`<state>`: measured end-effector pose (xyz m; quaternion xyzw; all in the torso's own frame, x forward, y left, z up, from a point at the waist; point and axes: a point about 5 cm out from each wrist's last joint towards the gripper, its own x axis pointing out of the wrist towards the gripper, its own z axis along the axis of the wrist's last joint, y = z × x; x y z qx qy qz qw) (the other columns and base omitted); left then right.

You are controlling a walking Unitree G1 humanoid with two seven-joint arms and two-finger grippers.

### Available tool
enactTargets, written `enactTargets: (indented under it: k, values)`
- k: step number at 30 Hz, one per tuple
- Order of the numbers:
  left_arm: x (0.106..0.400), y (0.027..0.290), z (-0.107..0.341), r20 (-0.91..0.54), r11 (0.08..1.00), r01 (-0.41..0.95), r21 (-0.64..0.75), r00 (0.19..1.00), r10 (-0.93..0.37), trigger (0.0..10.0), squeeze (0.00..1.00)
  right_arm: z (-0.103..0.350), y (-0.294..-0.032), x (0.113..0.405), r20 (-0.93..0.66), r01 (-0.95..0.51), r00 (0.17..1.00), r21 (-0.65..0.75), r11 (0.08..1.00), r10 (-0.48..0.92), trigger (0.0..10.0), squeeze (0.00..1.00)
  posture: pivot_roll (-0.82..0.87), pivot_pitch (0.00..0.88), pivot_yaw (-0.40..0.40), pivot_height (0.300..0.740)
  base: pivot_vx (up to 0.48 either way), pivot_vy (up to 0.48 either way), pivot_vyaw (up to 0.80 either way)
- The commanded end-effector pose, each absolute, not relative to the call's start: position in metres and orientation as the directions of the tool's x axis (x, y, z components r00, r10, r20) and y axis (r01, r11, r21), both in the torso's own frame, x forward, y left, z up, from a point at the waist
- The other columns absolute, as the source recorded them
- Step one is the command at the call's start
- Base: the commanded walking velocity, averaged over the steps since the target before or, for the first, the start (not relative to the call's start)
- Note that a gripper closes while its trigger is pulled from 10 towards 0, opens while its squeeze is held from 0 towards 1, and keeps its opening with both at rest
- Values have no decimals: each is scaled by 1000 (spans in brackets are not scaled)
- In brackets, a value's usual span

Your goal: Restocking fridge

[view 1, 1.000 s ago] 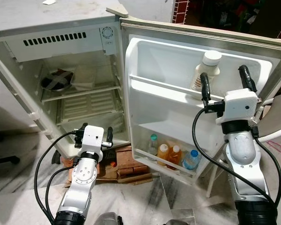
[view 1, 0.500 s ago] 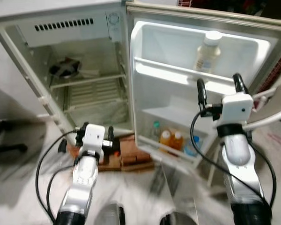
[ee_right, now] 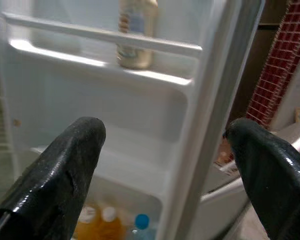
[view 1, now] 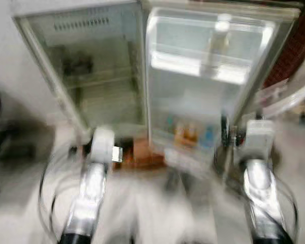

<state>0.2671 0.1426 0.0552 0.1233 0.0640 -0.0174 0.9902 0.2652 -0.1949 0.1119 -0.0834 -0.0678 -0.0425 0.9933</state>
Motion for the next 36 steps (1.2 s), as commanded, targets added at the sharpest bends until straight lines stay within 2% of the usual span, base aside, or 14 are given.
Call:
enactTargets:
  k: [1,7,9,14,25,30,36]
  values:
    - [266,142,53,-142,968,46,245,990,-11,10000,0,107,-197,266,113,90,991,-150,985,-74,10000,0,-6,0,39,740,-274,0,0]
    - [265,142,54,-131,967,49,250,991,-16,10000,0,96,-200,262,73,97,993,-122,988,-89,10000,0,-4,0,38,740,-129,0,0]
    - [265,140,56,-111,969,75,236,993,-50,10000,0,92,-201,260,56,108,993,-101,989,-103,10000,0,-4,0,38,740,0,0,600]
    - [267,142,55,-118,963,65,261,992,-35,10000,0,94,-202,263,67,113,992,-107,988,-106,10000,0,-11,0,43,740,0,-49,754]
    - [267,142,55,-120,962,69,264,992,-39,10000,0,100,-198,270,101,76,993,-98,992,-66,10000,0,-12,0,42,740,0,-415,799]
    - [266,143,53,-127,960,68,270,991,-34,10000,0,100,-191,270,103,55,994,-102,993,-44,10000,0,-8,0,37,740,297,-374,751]
    - [266,143,53,-132,959,73,273,991,-38,10000,0,103,-190,274,114,42,993,-93,995,-32,10000,0,-9,0,35,740,300,-371,0]
